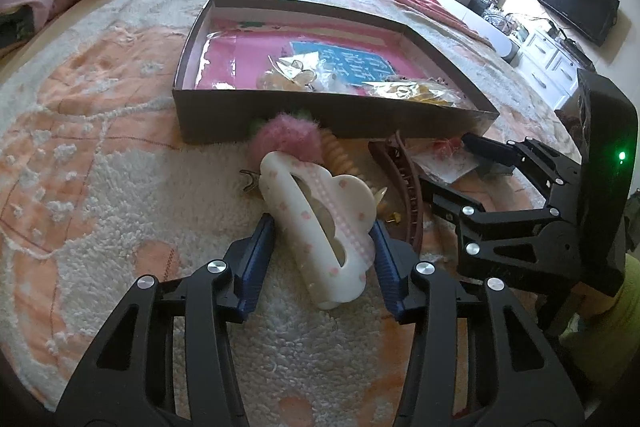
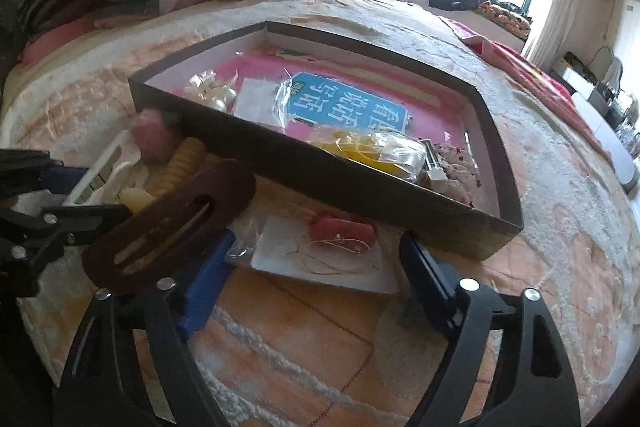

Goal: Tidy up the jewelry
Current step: 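Lift the white hair claw with the left tool while the right grasps the red-earring card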

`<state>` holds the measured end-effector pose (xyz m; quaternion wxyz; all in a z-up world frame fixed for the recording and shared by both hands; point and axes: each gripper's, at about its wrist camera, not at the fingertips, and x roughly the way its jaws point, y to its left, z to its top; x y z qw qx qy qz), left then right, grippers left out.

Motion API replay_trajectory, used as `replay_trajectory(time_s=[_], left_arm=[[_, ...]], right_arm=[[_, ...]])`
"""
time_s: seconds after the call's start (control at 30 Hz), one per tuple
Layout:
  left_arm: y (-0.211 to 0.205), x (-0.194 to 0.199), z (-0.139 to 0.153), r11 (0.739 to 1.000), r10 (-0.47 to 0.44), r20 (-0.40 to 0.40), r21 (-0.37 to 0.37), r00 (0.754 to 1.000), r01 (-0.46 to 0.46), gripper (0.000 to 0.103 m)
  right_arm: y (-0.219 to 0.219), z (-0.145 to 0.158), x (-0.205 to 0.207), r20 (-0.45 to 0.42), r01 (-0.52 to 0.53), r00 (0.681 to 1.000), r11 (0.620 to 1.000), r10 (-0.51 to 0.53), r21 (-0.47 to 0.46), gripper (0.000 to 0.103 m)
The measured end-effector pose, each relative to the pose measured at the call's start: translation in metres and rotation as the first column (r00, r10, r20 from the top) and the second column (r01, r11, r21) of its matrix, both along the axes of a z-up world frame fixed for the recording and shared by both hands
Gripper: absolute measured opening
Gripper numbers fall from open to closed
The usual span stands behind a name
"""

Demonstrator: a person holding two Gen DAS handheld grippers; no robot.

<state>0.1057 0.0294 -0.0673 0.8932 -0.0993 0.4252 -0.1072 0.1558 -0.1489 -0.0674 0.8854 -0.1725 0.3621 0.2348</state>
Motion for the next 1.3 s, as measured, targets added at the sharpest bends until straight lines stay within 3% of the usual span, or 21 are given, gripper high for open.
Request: replay_trajectory(time_s=[0.03, 0.3, 0.53, 1.3], left_arm=[[0.0, 0.0, 0.0, 1.0, 0.0, 0.002, 0.002, 1.0, 0.0, 0.038], [0.0, -0.006, 0.007, 1.0, -0.003, 0.028, 0.004, 1.0, 0.003, 0.033], [-0.008, -0.012, 0.018, 1.0, -0.027, 0.065, 0.012, 0.998, 0.026, 0.03], [-0.033, -0.011, 0.055, 0.998, -0.059, 0.176, 0.035, 0.983, 0.054, 0.03]], right_arm=[[-0.002, 0.001, 0.0, -0.006, 0.001, 1.0, 1.0, -0.001, 0.019, 0.071], [-0.026, 0.012, -0.003, -0.06, 0.037, 0.998, 0.981, -0.026, 0.189, 0.07], [-0.041, 0.024, -0.013, -0.077, 0.055, 0.996, 0.963, -0.036, 0.265, 0.069], [-0.075, 0.058, -0.032, 0.007, 0.091, 0.995, 0.945, -0.099, 0.314, 0.069]])
